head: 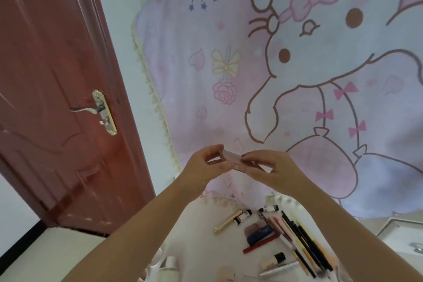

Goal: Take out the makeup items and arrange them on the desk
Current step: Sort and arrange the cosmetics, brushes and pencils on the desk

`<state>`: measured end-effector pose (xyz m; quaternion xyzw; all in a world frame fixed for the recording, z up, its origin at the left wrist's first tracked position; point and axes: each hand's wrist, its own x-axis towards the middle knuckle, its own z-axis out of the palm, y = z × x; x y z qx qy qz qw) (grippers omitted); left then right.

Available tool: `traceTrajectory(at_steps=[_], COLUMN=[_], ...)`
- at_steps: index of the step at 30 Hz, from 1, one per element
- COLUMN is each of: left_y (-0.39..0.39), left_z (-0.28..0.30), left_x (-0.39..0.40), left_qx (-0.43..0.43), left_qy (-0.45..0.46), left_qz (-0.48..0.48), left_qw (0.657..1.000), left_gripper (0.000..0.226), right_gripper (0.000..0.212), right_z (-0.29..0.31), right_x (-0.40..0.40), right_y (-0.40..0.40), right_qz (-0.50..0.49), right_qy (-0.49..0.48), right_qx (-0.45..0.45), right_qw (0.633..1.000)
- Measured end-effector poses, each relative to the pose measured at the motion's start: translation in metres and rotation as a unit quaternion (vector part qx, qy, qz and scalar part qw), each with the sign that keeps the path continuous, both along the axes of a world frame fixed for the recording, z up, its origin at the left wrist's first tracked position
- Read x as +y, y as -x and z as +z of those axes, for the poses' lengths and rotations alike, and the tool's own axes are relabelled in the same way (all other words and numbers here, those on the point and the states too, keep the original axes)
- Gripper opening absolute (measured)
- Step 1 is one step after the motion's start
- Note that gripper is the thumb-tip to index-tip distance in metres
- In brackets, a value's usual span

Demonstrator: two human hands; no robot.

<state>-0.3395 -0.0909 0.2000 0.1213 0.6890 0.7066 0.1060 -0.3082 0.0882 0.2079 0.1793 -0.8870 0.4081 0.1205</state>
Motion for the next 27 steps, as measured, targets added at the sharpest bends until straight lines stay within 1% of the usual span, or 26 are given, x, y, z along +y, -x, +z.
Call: traceTrajectory(at_steps=[5,8,12,14,17,19,21,24,27], left_y=[0.001,0.002,0.004,0.007,0.009,0.008,0.005,-0.004,-0.022], left_z=[0.004,0.003,-0.002,-0.007,-0.017,-0.026,-0.041,-0.070,-0.106], left_x=[-0.002,-0.002,0.000,-0.001,-0.010,-0.021,-0.034,-0.054,-0.075], left_qx=[0.021,0.028,0.017,0.000,-0.046,-0.074,-0.096,-0.110,-0.117], left_qy=[-0.005,-0.004,-0.020,-0.038,-0.055,-0.047,-0.032,0.036,0.115], left_qz=[-0.005,-0.020,-0.017,-0.035,-0.069,-0.078,-0.071,-0.034,-0.020], left_qw=[1.000,0.999,0.999,0.999,0.995,0.993,0.992,0.993,0.986], left_gripper=[0.040,0.043,0.036,0.039,0.052,0.050,0.045,0.044,0.042], right_gripper=[0.026,0.015,0.022,0.018,0.024,0.021,0.031,0.044,0.049], right_z=[0.007,0.011,0.004,0.000,-0.010,-0.017,-0.027,-0.050,-0.088], right_x=[0.001,0.002,0.008,0.010,0.010,0.008,0.004,-0.004,-0.022], right_y=[0.004,0.005,0.010,0.013,0.017,0.020,0.023,0.032,0.041], right_qz=[0.022,0.021,0.036,0.025,-0.004,-0.019,-0.024,-0.018,-0.014], right_qy=[0.038,0.058,0.004,0.036,0.139,0.195,0.232,0.259,0.253], right_qx=[-0.047,-0.041,-0.025,-0.037,-0.099,-0.150,-0.203,-0.292,-0.374], right_qw=[0.998,0.997,0.999,0.998,0.985,0.969,0.951,0.921,0.892])
